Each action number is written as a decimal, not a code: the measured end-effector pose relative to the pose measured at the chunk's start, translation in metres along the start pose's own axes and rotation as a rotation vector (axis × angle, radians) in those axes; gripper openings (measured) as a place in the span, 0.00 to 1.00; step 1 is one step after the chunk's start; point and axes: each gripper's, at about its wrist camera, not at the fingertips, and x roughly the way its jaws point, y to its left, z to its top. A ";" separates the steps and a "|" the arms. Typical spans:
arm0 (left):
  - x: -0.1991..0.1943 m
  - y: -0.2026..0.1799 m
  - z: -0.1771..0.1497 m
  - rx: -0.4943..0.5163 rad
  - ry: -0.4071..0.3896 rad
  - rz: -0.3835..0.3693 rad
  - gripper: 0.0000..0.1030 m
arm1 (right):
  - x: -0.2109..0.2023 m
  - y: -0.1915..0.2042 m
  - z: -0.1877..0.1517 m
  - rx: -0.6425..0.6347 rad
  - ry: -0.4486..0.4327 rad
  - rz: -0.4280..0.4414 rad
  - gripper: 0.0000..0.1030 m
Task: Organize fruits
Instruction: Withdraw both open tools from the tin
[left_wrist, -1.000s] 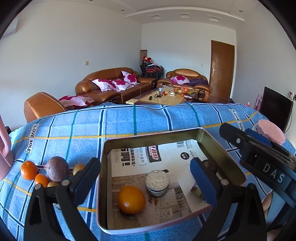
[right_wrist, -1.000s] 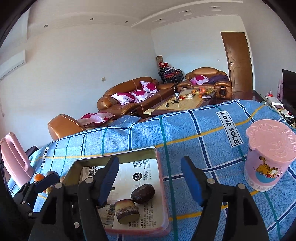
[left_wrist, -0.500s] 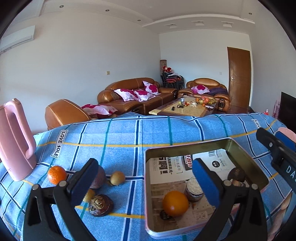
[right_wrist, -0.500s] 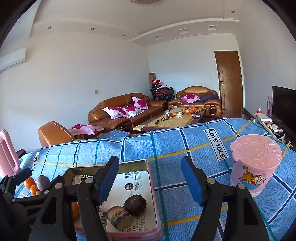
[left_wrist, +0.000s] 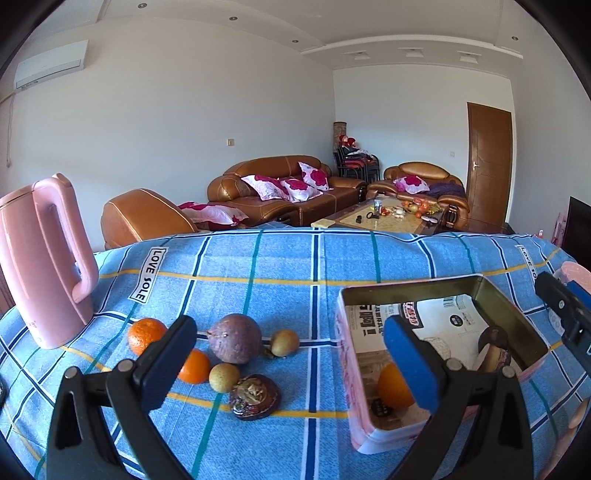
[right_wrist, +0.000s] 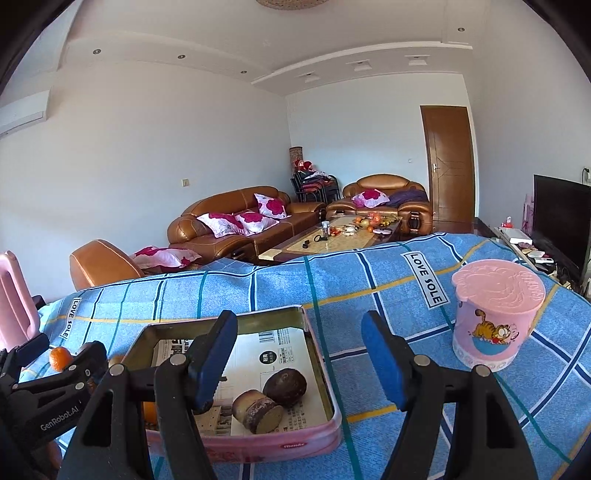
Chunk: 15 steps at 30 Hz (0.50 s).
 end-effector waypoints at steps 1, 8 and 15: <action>-0.001 0.003 0.000 -0.001 -0.001 0.003 1.00 | -0.001 0.002 -0.001 0.002 -0.001 0.002 0.69; 0.001 0.023 -0.002 -0.005 0.016 0.020 1.00 | -0.009 0.020 -0.007 0.003 0.016 0.018 0.69; 0.005 0.040 -0.001 0.032 0.014 0.046 1.00 | -0.013 0.045 -0.014 -0.007 0.041 0.055 0.69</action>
